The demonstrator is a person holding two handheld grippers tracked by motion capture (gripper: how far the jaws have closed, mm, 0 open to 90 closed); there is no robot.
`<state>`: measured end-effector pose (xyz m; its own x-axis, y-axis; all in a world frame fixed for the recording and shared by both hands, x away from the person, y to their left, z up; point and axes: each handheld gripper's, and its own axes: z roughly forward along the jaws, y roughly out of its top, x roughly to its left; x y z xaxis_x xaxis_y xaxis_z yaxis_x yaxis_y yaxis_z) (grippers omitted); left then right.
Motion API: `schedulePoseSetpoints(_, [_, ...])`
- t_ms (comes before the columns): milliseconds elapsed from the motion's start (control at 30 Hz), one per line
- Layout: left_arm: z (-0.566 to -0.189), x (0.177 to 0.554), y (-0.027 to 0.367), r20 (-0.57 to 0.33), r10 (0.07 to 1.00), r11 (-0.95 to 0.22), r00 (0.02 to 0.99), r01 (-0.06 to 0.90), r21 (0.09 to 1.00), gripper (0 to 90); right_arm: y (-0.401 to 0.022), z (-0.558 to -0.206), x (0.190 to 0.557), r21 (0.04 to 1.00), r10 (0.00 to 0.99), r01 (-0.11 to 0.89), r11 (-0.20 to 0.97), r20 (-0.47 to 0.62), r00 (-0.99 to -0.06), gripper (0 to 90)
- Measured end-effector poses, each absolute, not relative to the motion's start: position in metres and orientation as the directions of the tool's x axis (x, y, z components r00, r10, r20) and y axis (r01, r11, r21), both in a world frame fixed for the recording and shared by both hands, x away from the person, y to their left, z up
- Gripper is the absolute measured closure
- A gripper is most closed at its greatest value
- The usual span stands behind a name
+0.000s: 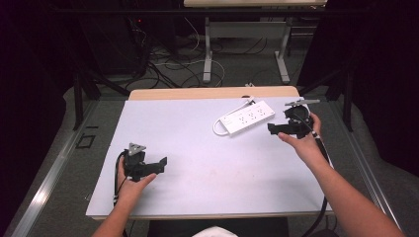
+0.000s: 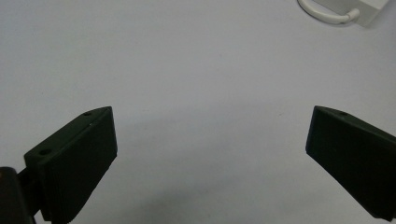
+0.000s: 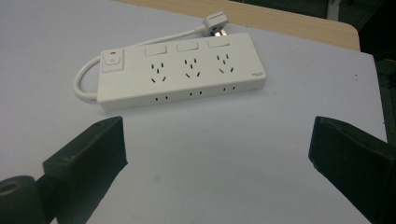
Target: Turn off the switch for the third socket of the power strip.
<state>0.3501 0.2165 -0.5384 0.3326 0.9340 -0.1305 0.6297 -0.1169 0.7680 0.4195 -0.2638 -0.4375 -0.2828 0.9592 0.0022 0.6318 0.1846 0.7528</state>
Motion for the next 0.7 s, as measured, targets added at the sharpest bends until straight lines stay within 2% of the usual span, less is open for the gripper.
schedulePoseSetpoints(700, [-0.538,0.350,0.216,-0.130,0.934,-0.118,0.333,0.630,0.767,1.8,-0.252,-0.407,0.447,0.745,0.954,0.625,0.233,-0.051,-0.295,7.5])
